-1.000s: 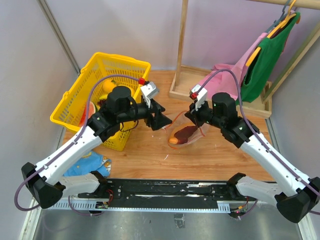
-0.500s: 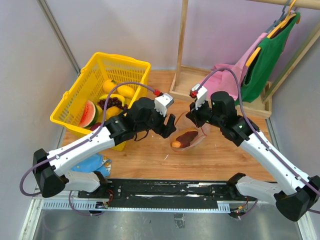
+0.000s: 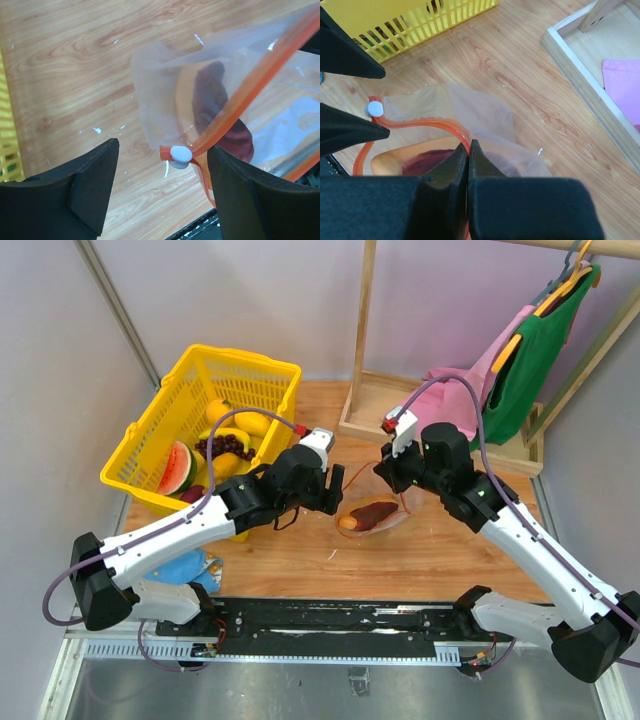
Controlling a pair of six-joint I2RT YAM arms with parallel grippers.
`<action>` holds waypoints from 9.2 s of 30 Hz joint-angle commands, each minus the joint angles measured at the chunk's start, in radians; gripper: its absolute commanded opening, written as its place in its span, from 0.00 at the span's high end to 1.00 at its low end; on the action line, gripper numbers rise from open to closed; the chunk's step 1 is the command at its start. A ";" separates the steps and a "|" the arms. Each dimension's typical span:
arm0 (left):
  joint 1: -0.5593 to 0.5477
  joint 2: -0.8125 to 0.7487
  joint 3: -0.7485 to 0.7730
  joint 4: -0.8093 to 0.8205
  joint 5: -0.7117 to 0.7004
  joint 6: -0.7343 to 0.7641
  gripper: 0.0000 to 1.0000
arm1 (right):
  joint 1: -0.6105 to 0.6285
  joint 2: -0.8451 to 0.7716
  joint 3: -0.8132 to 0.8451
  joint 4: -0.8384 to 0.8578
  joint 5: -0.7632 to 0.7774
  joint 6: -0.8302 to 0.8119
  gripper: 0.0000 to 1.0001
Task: Place the food in the zip-top bag and seal the zipper
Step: Adjust the fake food in the zipper food storage bag.
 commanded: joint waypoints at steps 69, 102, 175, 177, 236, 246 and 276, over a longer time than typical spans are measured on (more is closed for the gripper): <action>-0.003 0.065 0.208 0.036 0.106 -0.109 1.00 | -0.014 -0.080 -0.134 0.119 -0.029 -0.016 0.96; 0.004 0.118 0.231 0.032 0.089 -0.098 1.00 | -0.014 -0.025 -0.045 -0.050 0.070 0.025 0.81; 0.054 0.270 0.391 0.079 0.317 -0.099 1.00 | -0.011 -0.180 -0.099 -0.172 -0.195 0.347 0.70; 0.054 0.281 0.405 0.069 0.316 -0.101 1.00 | -0.011 -0.168 -0.110 -0.162 -0.189 0.350 0.71; 0.054 0.303 0.456 0.011 0.283 -0.170 1.00 | -0.010 0.007 -0.224 -0.169 -0.065 0.235 0.50; 0.053 0.309 0.435 0.047 0.339 -0.203 1.00 | -0.013 -0.001 -0.266 -0.059 -0.015 0.242 0.84; 0.129 0.033 -0.264 0.508 0.266 -0.352 0.32 | -0.060 -0.215 -0.721 0.782 0.108 0.725 0.99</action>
